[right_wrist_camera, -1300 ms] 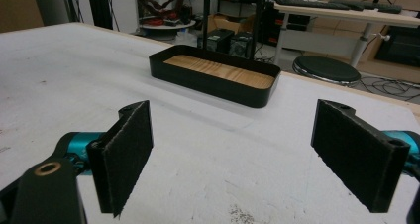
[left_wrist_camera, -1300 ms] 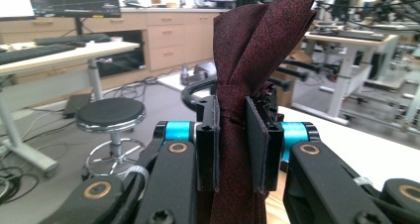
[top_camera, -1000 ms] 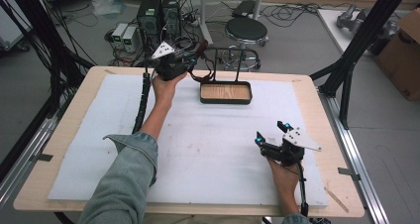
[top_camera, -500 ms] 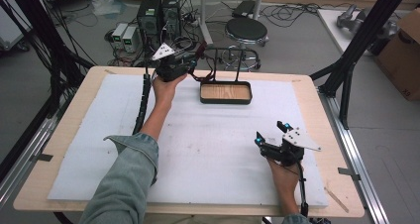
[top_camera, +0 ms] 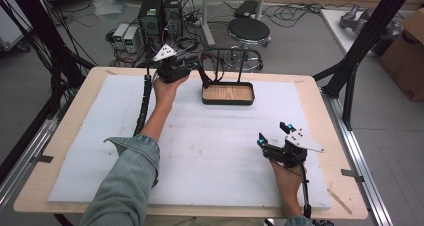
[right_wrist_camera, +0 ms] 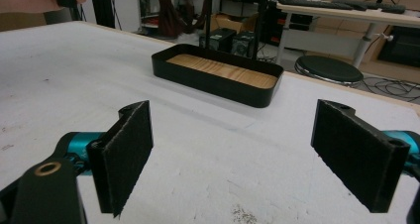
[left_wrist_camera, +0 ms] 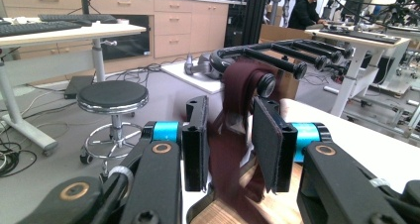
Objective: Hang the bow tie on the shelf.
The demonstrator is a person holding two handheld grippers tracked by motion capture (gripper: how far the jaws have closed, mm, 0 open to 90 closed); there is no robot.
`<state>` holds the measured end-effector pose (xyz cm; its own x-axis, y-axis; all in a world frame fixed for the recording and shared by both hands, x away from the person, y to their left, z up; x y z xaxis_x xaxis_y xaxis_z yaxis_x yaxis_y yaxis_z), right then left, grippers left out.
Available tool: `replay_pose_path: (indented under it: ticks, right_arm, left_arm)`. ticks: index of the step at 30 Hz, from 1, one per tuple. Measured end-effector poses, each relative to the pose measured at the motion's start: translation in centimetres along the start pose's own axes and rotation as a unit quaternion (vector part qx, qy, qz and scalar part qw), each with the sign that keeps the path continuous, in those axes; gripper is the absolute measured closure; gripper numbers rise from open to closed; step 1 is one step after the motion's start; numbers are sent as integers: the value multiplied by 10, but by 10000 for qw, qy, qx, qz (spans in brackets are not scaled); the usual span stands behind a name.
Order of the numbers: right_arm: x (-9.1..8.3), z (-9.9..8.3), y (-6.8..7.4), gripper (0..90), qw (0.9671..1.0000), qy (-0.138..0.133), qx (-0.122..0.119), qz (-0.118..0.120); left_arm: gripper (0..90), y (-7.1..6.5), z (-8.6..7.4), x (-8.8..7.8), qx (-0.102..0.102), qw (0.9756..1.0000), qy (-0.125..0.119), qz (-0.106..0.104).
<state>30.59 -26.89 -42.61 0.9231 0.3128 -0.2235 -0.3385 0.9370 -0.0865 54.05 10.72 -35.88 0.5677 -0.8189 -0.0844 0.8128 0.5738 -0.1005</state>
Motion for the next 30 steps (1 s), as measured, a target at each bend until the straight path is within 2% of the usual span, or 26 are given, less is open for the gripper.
replay_pose_path:
  ticks: [8,16,19,30]
  right_arm:
    - [0,0,0,155,10000,-9,-5,-7]
    - [0,0,1,155,10000,-23,-17,-30]
    - [0,0,0,155,10000,-33,-30,-30]
    - [0,1,0,155,9999,-38,-53,-82]
  left_arm:
    - [662,1,3,-5,31,10000,50,-9]
    - [611,-5,13,-16,218,9997,104,-101]
    - [584,-6,18,-25,350,9993,120,-58]
    - [488,-2,24,-68,414,9990,154,72]
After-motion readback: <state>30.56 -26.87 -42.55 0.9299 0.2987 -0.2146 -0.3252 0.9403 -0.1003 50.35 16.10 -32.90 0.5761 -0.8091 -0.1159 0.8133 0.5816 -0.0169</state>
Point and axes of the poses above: each handheld gripper's, and its own axes: x roughly forward along the jaws, z roughly out of its top, y roughly to its left, the point moved 1 cm from there along x, roughly forward along the jaws, and after that the axes turned 7 degrees about -z, right-handed, at the moved point
